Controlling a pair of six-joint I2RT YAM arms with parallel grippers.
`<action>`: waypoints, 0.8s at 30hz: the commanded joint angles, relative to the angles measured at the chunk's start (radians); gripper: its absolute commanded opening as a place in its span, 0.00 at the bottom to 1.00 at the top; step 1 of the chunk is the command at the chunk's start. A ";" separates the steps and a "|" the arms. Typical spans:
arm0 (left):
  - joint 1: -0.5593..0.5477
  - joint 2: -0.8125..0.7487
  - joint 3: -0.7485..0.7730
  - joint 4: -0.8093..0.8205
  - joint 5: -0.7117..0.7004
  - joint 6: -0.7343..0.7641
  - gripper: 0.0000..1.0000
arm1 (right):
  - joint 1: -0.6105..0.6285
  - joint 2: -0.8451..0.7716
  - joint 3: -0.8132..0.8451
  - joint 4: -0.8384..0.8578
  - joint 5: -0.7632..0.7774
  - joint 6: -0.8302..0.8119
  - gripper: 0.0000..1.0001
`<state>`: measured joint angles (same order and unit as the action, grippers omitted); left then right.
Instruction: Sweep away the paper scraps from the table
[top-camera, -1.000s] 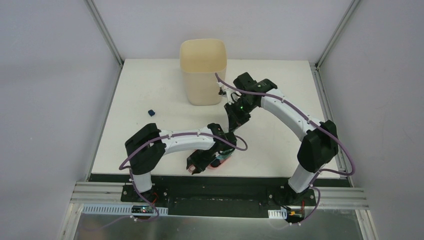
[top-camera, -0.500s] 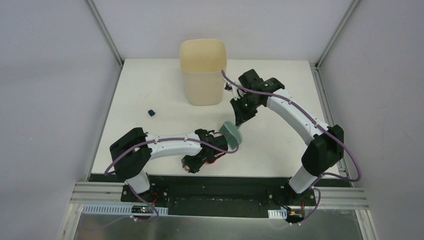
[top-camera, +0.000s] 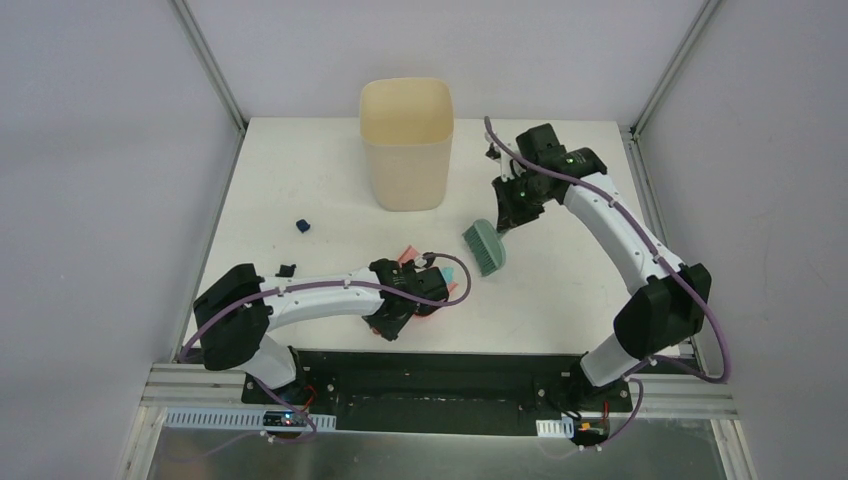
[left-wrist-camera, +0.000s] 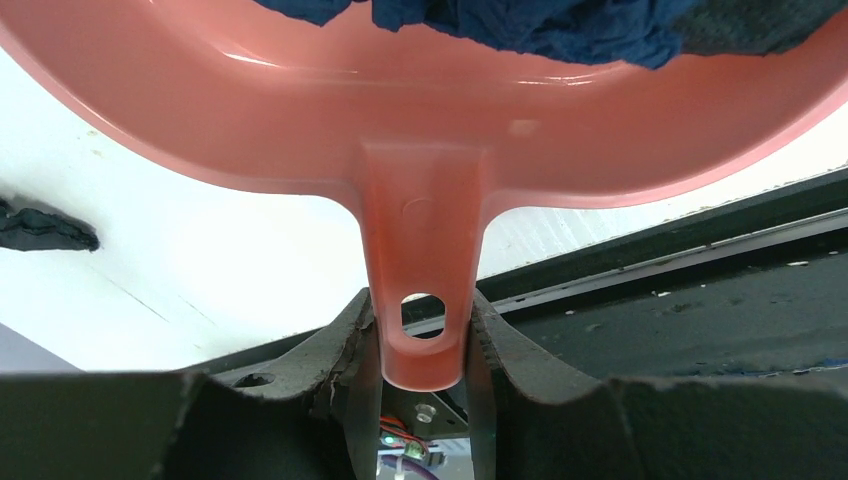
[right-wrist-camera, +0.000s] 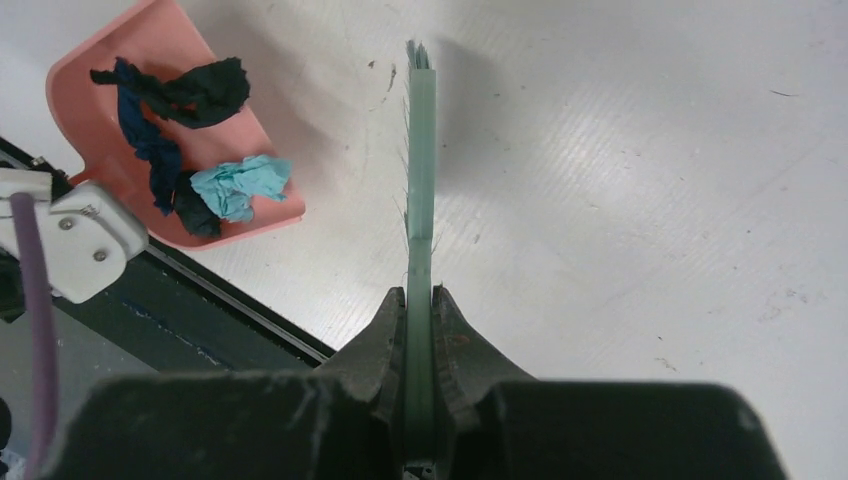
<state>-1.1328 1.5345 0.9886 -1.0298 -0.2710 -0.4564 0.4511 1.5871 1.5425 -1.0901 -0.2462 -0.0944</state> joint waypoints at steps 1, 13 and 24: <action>-0.009 -0.054 0.011 0.038 -0.036 0.011 0.16 | -0.059 -0.090 -0.007 0.041 -0.033 0.008 0.00; -0.012 -0.116 0.185 -0.115 -0.089 0.063 0.15 | -0.285 -0.248 -0.276 0.099 -0.498 0.014 0.00; 0.054 -0.045 0.523 -0.270 -0.194 0.147 0.15 | -0.321 -0.267 -0.522 0.206 -0.876 -0.055 0.00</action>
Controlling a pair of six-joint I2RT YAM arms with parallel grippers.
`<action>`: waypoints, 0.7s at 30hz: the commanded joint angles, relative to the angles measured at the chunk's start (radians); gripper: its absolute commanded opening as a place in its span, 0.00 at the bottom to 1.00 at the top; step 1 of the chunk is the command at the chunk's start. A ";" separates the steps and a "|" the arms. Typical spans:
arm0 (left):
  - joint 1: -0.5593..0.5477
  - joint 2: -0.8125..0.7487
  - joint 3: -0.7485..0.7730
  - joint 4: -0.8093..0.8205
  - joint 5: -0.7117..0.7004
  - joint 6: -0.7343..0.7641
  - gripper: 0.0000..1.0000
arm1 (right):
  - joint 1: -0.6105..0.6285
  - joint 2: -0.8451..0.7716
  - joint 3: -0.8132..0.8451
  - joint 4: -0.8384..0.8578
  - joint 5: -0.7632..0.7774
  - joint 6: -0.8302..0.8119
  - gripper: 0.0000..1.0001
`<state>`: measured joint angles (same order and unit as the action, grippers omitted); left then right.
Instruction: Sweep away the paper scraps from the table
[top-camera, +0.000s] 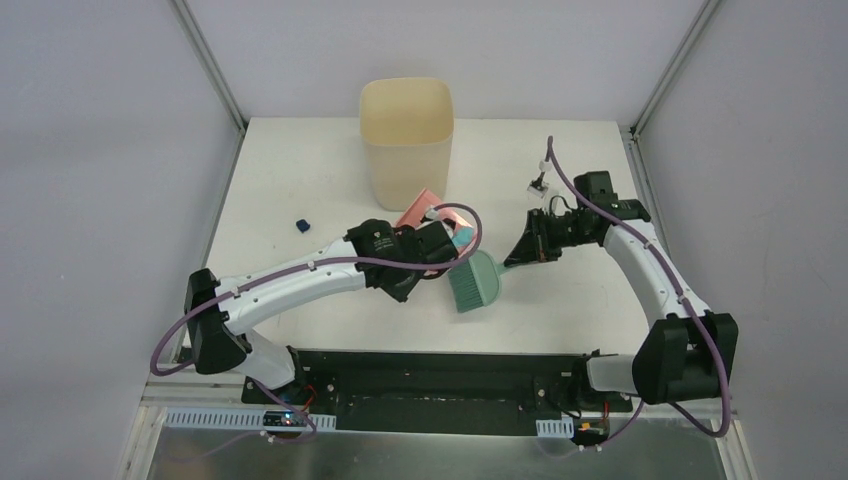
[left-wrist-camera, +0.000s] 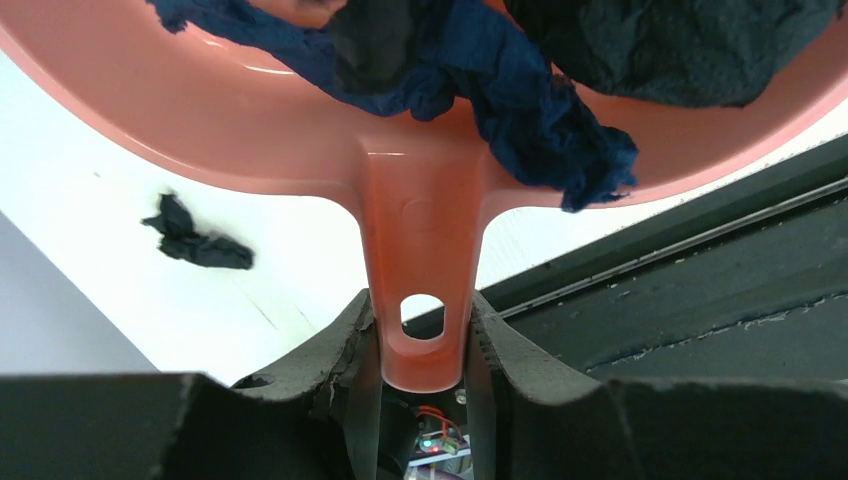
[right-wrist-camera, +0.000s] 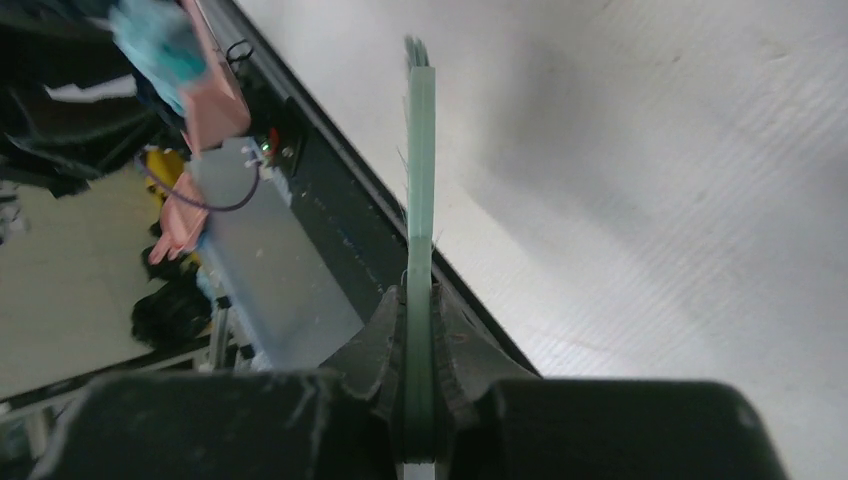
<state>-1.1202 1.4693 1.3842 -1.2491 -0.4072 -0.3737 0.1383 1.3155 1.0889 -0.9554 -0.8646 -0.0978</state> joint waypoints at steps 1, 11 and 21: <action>0.058 0.030 0.159 -0.058 -0.055 0.078 0.14 | -0.009 0.020 -0.081 0.067 -0.293 -0.062 0.00; 0.227 0.120 0.447 -0.091 -0.085 0.247 0.15 | -0.008 0.061 -0.077 -0.002 -0.330 -0.150 0.00; 0.364 0.256 0.762 -0.108 -0.115 0.377 0.14 | -0.008 0.054 -0.083 0.000 -0.329 -0.151 0.00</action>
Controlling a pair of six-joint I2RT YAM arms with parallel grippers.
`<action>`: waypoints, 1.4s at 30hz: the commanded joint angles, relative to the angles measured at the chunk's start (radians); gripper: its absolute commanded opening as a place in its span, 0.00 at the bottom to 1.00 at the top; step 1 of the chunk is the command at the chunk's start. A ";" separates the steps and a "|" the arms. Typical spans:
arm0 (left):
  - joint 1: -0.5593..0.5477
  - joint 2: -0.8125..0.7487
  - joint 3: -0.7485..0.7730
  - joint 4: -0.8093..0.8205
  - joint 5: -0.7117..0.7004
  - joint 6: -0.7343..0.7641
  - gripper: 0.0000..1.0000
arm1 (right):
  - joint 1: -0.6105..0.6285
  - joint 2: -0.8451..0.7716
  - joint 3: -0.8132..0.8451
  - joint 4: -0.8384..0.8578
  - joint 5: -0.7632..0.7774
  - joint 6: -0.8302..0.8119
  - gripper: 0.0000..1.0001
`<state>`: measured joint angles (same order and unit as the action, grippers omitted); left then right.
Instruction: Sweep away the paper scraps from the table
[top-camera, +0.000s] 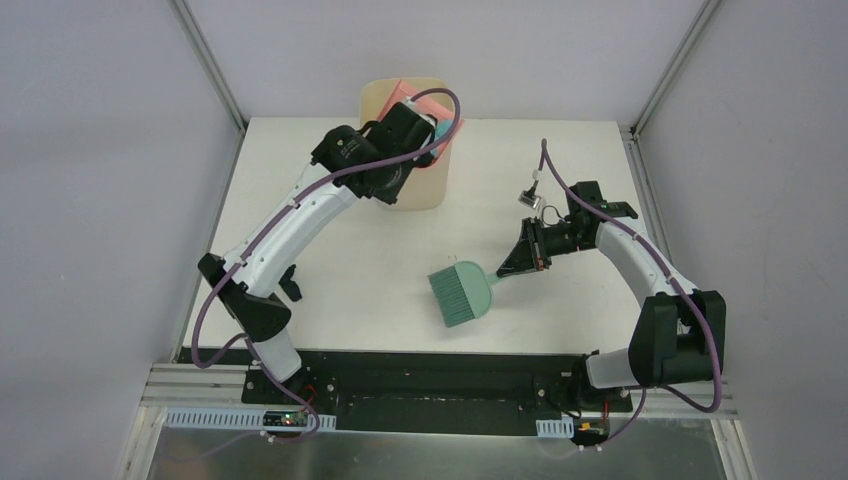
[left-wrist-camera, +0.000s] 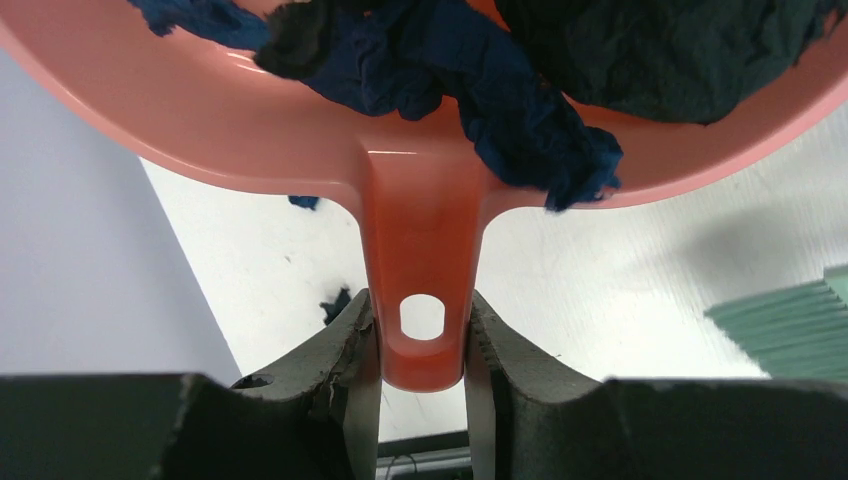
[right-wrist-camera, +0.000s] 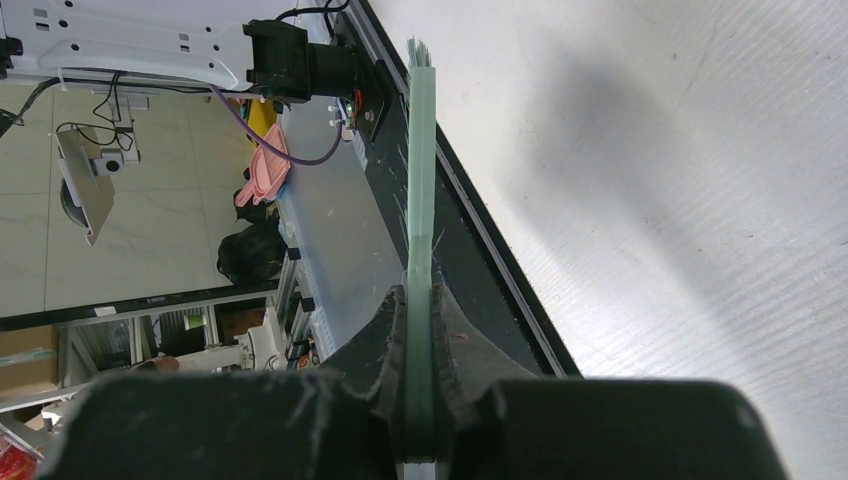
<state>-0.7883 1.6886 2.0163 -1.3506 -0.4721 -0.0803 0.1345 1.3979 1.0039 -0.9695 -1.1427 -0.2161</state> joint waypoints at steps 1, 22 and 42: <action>0.043 0.050 0.157 -0.011 -0.060 0.102 0.14 | -0.004 -0.030 0.002 0.016 -0.051 -0.032 0.00; 0.209 0.207 0.279 0.114 -0.268 0.401 0.11 | -0.004 -0.051 0.007 0.022 -0.002 -0.020 0.00; 0.183 0.014 -0.403 1.278 -0.476 1.488 0.13 | -0.005 -0.027 0.014 0.037 0.042 -0.004 0.00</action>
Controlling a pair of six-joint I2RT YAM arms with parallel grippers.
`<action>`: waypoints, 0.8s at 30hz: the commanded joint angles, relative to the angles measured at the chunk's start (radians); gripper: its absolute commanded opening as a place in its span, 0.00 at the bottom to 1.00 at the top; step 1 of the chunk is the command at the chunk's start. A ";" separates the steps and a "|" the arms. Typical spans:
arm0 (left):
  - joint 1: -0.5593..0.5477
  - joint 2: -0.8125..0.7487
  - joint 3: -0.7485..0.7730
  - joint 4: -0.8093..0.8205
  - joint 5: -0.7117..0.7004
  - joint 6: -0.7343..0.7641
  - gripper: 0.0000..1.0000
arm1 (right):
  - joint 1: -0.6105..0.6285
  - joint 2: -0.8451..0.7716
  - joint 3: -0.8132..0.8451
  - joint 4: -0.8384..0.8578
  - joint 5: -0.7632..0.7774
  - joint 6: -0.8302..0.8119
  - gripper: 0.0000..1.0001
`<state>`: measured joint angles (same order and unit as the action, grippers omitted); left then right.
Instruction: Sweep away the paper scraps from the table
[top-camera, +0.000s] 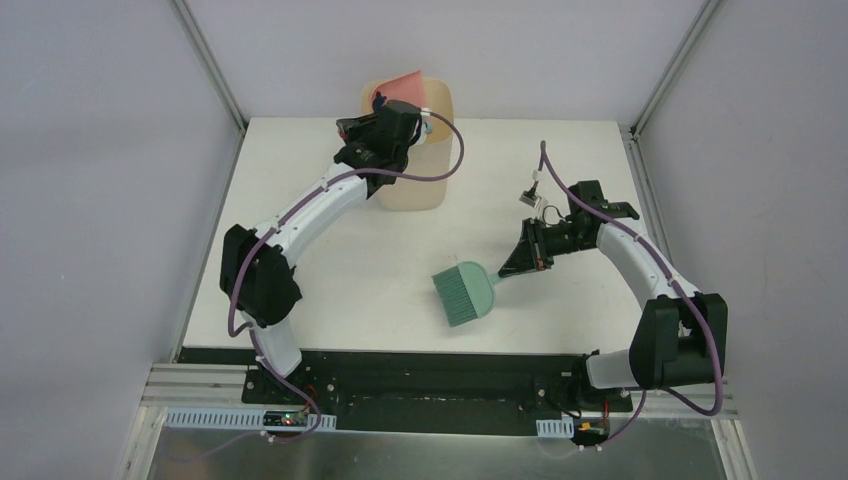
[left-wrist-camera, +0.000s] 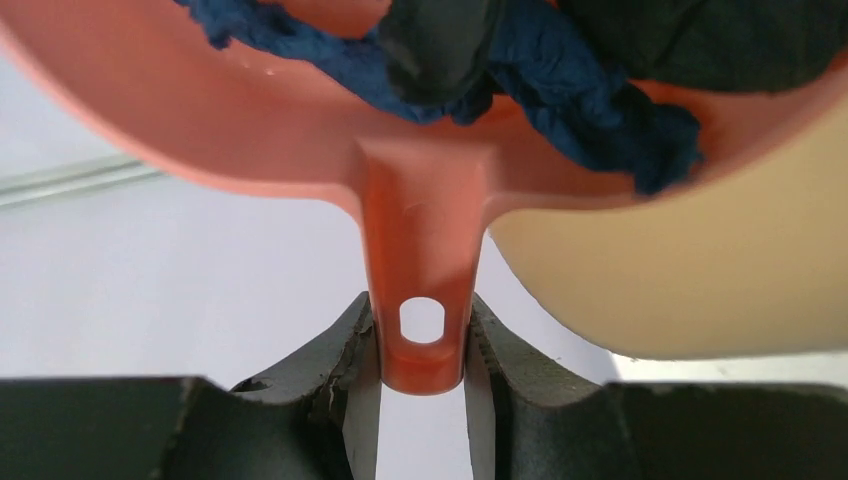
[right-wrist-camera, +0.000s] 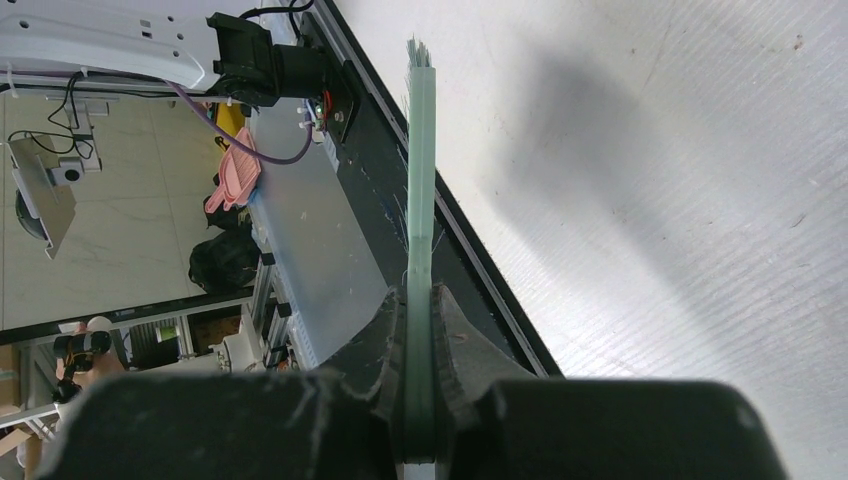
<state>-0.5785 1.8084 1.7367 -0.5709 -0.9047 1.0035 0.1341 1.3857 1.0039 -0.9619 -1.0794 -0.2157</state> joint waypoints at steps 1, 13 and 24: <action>-0.029 -0.105 -0.143 0.555 -0.045 0.474 0.12 | -0.004 -0.013 0.016 0.029 -0.021 -0.005 0.00; -0.031 -0.086 -0.138 0.591 -0.030 0.524 0.08 | -0.005 -0.009 0.011 0.036 -0.010 -0.001 0.00; -0.030 -0.079 -0.128 0.575 -0.026 0.511 0.09 | -0.004 -0.017 0.009 0.035 -0.006 0.000 0.00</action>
<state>-0.6079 1.7653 1.5894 -0.0364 -0.9237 1.5108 0.1341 1.3857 1.0039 -0.9607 -1.0687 -0.2115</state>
